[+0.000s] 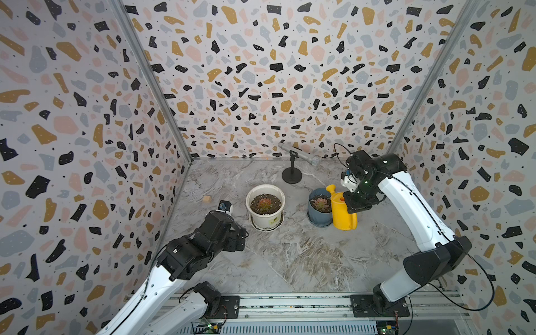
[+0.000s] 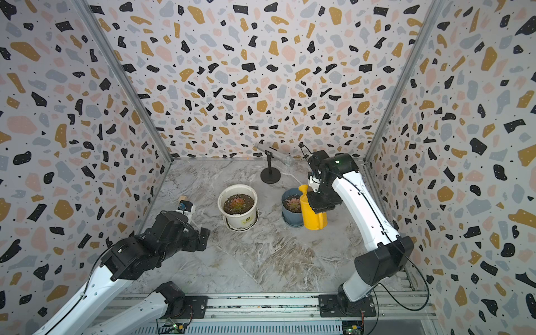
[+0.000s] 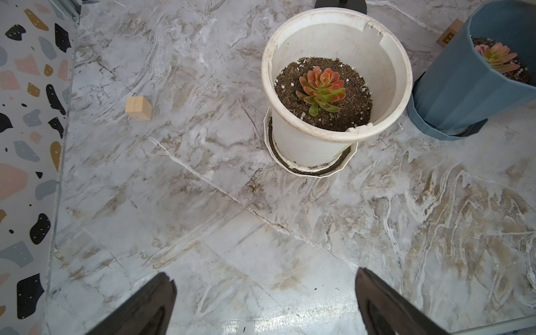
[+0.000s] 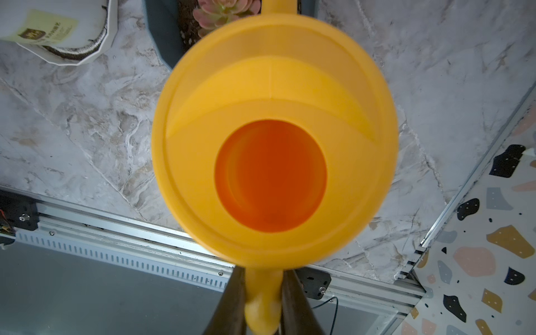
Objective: Water the succulent around the soil edge
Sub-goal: Water the soil of the potted plant with water.
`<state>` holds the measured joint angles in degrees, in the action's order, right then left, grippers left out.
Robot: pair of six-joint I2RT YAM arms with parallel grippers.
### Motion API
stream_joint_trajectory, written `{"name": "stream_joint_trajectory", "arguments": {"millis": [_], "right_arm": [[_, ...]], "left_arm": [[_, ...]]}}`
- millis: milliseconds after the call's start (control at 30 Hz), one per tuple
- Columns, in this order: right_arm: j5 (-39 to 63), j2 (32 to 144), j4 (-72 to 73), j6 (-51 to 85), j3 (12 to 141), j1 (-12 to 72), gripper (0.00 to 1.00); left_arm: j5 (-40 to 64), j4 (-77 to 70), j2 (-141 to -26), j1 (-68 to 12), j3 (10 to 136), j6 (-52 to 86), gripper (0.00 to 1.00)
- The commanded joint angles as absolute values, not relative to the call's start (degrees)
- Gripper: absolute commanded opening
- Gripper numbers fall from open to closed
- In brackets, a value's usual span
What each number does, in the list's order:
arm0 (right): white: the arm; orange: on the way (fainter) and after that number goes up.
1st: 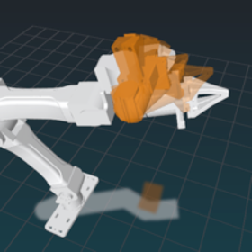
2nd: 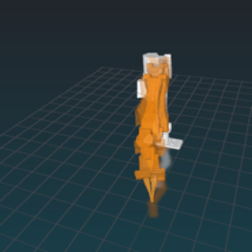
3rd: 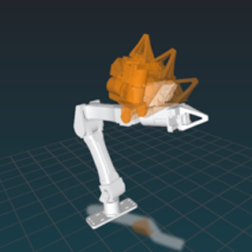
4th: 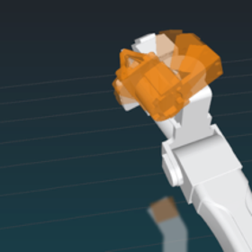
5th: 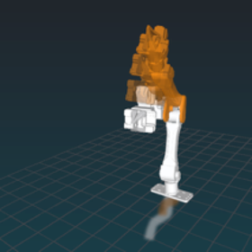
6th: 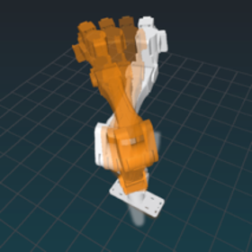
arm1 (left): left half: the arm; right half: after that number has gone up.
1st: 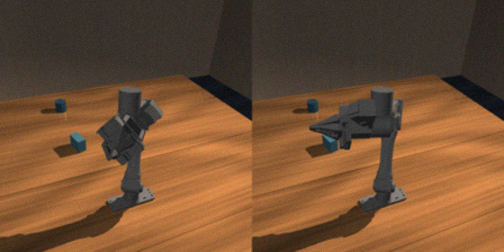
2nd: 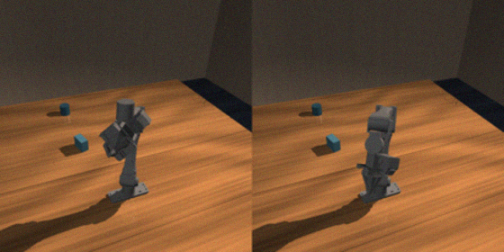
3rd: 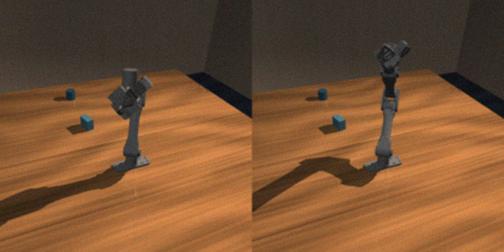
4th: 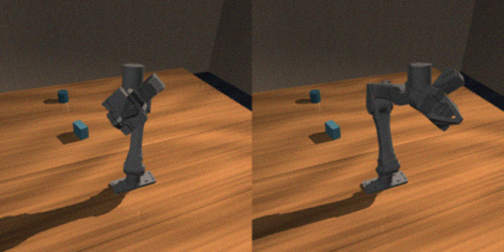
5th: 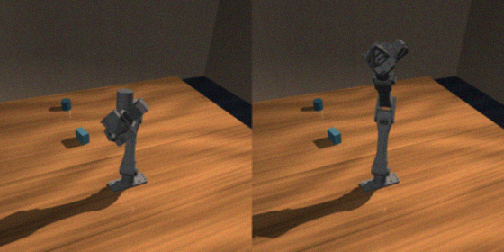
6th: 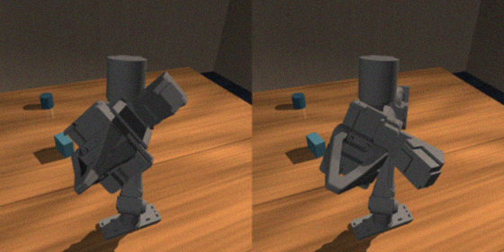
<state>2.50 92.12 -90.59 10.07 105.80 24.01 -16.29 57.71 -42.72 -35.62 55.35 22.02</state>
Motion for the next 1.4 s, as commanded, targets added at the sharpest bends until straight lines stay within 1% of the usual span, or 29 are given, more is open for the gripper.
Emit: {"name": "stream_joint_trajectory", "arguments": {"millis": [0, 267, 633, 1367], "right_arm": [[0.7, 93.2, -96.6, 11.1, 110.0, 25.2, 0.0], [-0.9, 95.1, -98.5, 11.9, 112.5, 27.8, 0.0], [-1.8, 93.2, -99.7, 12.5, 112.2, 29.4, 0.0], [-0.2, 92.5, -99.7, 12.8, 111.4, 33.7, 0.0]], "left_arm": [[-15.8, 55.9, -42.6, -35.2, 54.8, 21.5, 1.0], [-15.8, 55.8, -42.8, -35.2, 54.8, 21.6, 1.0], [-15.6, 55.8, -43.0, -35.2, 54.9, 21.5, 1.0], [-15.6, 55.7, -43.2, -35.1, 54.9, 21.5, 1.0]]}}
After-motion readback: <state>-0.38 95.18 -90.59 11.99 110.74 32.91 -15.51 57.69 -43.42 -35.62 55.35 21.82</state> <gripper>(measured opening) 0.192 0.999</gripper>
